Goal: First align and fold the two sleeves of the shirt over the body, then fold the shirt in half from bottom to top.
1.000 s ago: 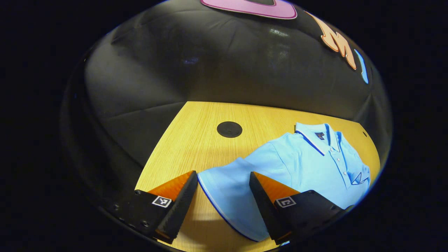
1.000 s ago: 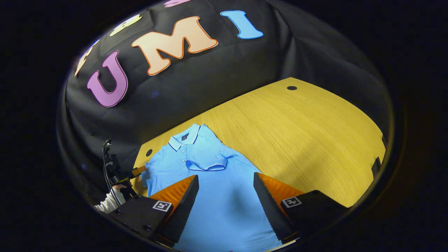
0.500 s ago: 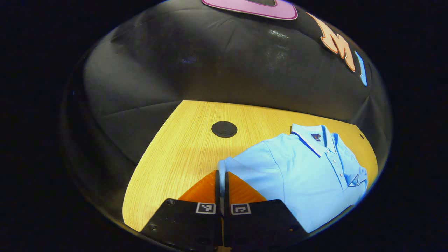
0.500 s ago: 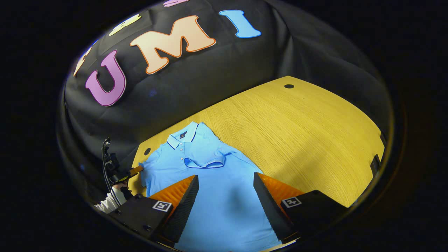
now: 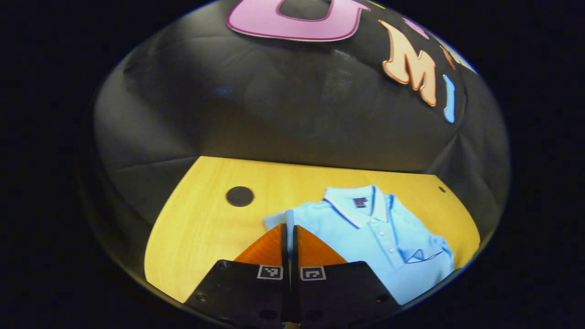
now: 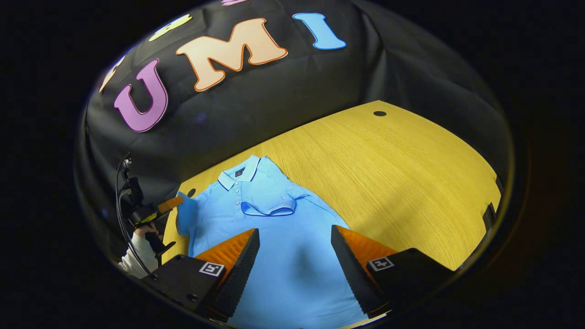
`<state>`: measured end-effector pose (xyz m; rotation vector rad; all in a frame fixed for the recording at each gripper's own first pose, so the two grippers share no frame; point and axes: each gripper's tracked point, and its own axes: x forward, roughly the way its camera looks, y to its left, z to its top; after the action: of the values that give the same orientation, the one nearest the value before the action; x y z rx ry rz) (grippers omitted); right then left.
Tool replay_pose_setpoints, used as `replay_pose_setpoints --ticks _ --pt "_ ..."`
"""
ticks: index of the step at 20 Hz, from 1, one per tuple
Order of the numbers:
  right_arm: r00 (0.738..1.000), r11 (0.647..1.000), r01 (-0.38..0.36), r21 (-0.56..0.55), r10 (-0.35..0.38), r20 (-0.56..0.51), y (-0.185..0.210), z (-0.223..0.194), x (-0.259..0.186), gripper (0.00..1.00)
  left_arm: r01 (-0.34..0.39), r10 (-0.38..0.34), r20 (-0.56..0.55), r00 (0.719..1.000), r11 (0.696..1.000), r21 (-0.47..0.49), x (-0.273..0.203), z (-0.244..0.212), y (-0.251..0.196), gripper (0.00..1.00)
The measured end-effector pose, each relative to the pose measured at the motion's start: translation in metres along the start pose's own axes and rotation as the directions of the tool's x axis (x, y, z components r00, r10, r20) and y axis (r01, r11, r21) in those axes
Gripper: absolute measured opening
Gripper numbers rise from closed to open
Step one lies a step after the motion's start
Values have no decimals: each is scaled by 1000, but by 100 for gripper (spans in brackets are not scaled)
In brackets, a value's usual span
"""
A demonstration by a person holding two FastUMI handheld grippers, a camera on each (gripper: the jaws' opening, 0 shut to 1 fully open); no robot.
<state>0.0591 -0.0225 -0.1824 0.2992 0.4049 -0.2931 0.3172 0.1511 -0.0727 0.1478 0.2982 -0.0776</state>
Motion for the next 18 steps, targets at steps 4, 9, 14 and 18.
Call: replay_pose_setpoints --ticks 4,9,14,18 --pt "1000 1000 8 0 -8 11 -1 1 -5 98 96 -95 -19 995 995 35 11 -1 -62 0" --pt "999 1000 28 8 -28 21 -8 -1 -15 98 167 -165 -55 985 985 31 26 -23 -117 0" --pt "999 999 37 8 -37 28 -15 -5 -20 98 177 -178 -154 972 984 -17 31 -64 -136 20" --pt "1000 1000 8 6 -8 24 -16 -11 -26 98 161 -165 -113 980 986 -44 5 -58 -131 99"
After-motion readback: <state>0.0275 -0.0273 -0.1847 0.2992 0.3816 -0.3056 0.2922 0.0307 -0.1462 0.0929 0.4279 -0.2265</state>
